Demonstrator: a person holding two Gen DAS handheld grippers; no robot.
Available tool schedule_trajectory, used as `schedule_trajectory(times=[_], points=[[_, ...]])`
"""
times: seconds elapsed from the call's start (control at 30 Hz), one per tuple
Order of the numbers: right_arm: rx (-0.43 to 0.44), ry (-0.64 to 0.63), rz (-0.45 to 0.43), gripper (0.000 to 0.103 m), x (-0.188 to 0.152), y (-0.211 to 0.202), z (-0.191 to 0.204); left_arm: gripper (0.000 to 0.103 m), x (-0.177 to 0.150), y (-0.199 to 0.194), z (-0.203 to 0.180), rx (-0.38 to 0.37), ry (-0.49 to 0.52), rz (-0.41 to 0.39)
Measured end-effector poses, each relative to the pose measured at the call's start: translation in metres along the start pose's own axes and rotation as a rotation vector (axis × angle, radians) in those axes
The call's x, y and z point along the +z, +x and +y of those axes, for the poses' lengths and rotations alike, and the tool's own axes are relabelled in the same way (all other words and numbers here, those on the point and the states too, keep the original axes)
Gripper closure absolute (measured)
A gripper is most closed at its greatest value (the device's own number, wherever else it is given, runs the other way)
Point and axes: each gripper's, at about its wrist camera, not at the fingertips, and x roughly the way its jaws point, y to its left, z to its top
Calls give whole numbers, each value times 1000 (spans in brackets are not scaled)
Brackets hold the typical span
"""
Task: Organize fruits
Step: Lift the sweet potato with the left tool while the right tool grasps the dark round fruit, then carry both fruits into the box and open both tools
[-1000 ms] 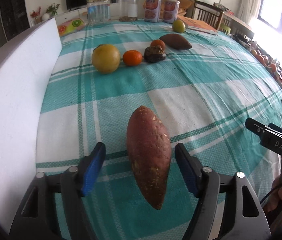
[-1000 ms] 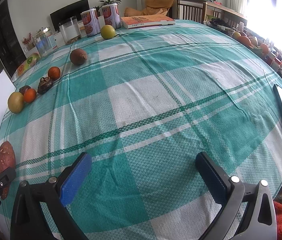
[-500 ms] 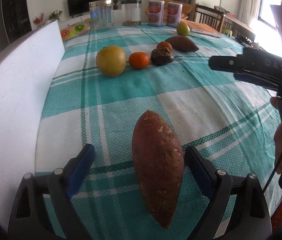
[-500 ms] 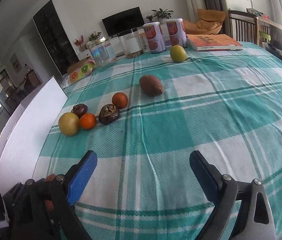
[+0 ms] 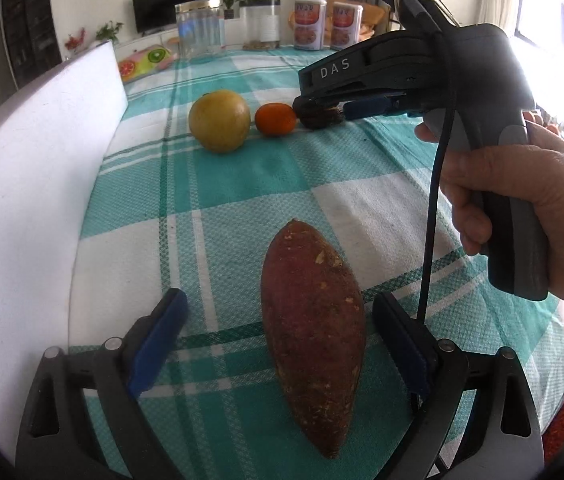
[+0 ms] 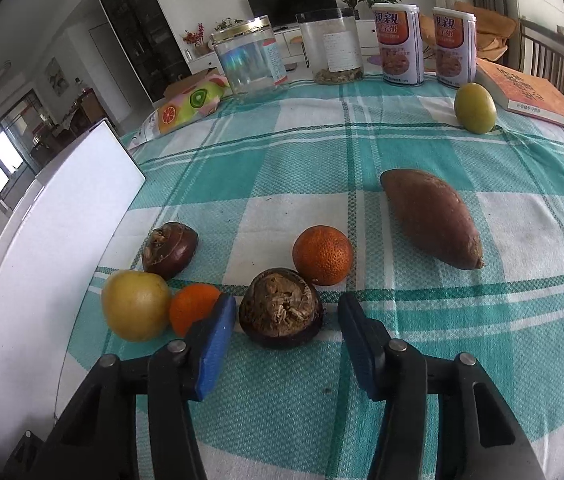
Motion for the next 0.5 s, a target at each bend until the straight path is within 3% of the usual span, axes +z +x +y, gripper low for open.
schedule_trajectory(times=[0.07, 0.23, 0.37, 0.5], points=[[7, -16, 20, 59, 1, 0, 2, 8, 0, 0, 0, 1, 2, 1], [51, 14, 39, 60, -16, -23, -6, 8, 1, 1, 0, 0, 1, 1], [48, 60, 41, 60, -56, -64, -19, 8, 1, 1, 0, -2, 0, 1], [-52, 78, 46, 59, -113, -103, -22, 8, 1, 1, 0, -2, 1, 1]])
